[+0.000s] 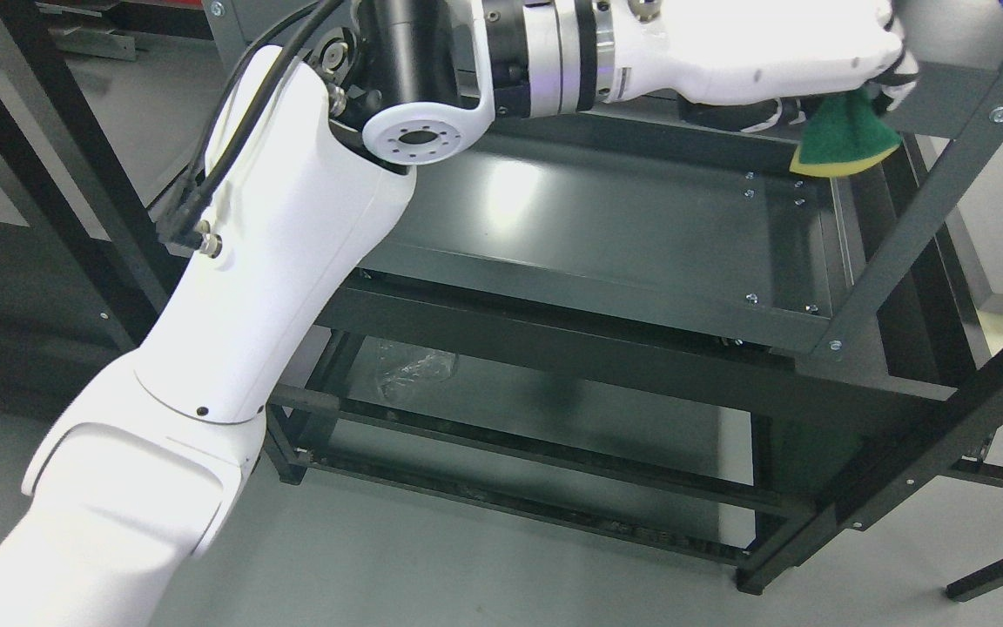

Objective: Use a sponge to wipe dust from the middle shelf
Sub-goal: 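Extend the left hand into the shelf and sweep the sponge across the shelf surface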

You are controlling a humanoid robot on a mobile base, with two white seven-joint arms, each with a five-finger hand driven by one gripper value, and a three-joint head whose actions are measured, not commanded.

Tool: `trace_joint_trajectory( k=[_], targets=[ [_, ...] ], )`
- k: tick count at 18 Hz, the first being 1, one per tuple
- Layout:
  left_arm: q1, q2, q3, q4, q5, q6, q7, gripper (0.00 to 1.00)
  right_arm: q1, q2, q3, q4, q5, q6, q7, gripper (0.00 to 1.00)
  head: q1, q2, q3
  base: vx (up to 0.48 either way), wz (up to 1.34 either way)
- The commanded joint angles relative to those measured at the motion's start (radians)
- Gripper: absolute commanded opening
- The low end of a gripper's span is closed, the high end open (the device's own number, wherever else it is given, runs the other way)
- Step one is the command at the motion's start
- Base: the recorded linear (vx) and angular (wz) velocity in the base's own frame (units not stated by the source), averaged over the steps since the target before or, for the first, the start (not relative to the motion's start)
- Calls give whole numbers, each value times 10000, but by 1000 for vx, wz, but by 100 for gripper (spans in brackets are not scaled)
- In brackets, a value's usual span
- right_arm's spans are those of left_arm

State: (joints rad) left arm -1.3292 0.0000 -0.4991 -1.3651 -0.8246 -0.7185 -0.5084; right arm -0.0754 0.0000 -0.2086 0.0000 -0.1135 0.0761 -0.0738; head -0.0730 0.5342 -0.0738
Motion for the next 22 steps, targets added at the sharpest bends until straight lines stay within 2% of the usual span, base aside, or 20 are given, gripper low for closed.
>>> trace_joint_trajectory(
  k=[1,8,11,17,22],
  targets=[
    [790,175,2107,44,-1203,-270,189,0,2,-175,0,-174,0,6,1,100,0,0,0,57,-65],
    [1142,567,3485,-32,-1126,-669,206,0,2,-175,0,-174,0,6,1,100,0,0,0,37,-129],
    [1220,1087,4297,-78,-974,-669,69,0,2,-175,0,-174,0,6,1,100,0,0,0,14,-69],
    [1419,1732,5817,-140,223,-669,-1480,1,2,-175,0,-174,0,6,1,100,0,0,0,-4,16],
    [2291,3065,6539,-140,881,-669,-1528,1,2,-175,0,-174,0,6,1,100,0,0,0,0,0]
  ],
)
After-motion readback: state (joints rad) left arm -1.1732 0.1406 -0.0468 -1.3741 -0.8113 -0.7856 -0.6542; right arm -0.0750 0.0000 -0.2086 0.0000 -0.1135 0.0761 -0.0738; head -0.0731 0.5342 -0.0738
